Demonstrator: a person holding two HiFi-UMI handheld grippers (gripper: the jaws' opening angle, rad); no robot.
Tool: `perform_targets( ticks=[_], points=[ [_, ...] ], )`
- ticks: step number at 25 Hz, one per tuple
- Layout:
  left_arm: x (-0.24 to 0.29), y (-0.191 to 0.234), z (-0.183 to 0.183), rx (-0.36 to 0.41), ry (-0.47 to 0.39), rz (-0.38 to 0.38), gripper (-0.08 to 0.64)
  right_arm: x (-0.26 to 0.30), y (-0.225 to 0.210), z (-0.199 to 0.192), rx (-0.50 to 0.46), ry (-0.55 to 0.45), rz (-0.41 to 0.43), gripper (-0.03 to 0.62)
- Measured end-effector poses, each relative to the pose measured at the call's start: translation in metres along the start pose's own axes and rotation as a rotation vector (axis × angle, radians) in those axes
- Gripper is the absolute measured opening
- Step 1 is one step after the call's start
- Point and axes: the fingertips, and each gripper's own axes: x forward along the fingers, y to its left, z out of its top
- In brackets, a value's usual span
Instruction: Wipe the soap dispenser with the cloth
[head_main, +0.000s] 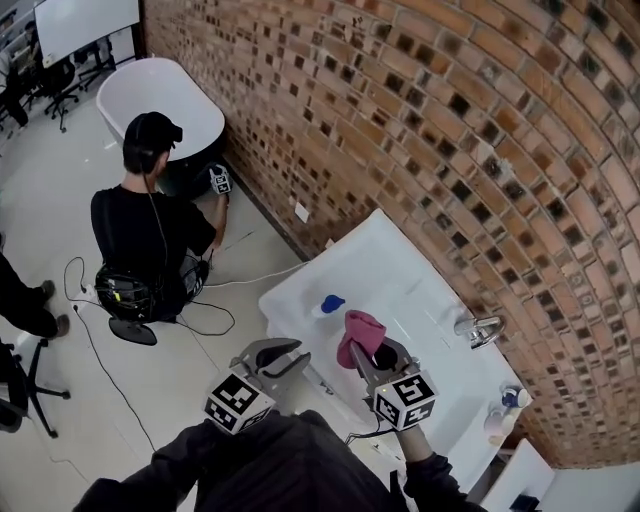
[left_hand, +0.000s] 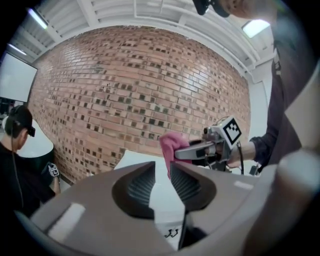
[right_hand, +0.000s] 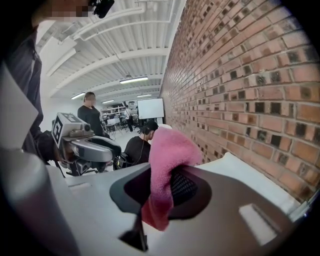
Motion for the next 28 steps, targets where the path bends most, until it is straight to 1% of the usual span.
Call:
perform_targets(
  ticks=[2,5,9,14,17,19,22,24,28],
  points=[
    [0.003,0.009,0.001,0.002,0.008,-0.014,0.106,0.016,-0.006,0.0,-0.023,0.04,-0.005,0.075],
    [0.006,0.016,0.0,0.0,0.02,-0.037,0.11,0.041,-0.019,-0.003,-0.049,0.134,0.004,0.075],
    [0.008,0.02,-0.002,-0.019,0.019,-0.049,0.11,0.075,-0.029,-0.01,-0.046,0.265,0.069,0.075],
    [0.015,0.022,0.0,-0.029,0.016,-0.046,0.112,0.104,-0.023,-0.022,-0.059,0.421,0.165,0.075],
    [0.015,0.025,-0.001,-0.03,0.022,-0.035,0.112,0.109,-0.022,-0.032,-0.063,0.495,0.183,0.075],
    [0.015,0.027,0.0,-0.035,0.021,-0.028,0.112,0.11,-0.024,-0.034,-0.033,0.515,0.192,0.075],
    [0.015,0.028,-0.001,-0.042,0.026,-0.024,0.112,0.106,-0.03,-0.034,0.032,0.514,0.207,0.075],
    [0.014,0.028,-0.003,-0.046,0.031,-0.023,0.112,0.104,-0.034,-0.035,0.059,0.516,0.212,0.075],
    [0.013,0.029,-0.005,-0.047,0.038,-0.019,0.112,0.096,-0.049,-0.043,0.082,0.523,0.181,0.075]
  ],
)
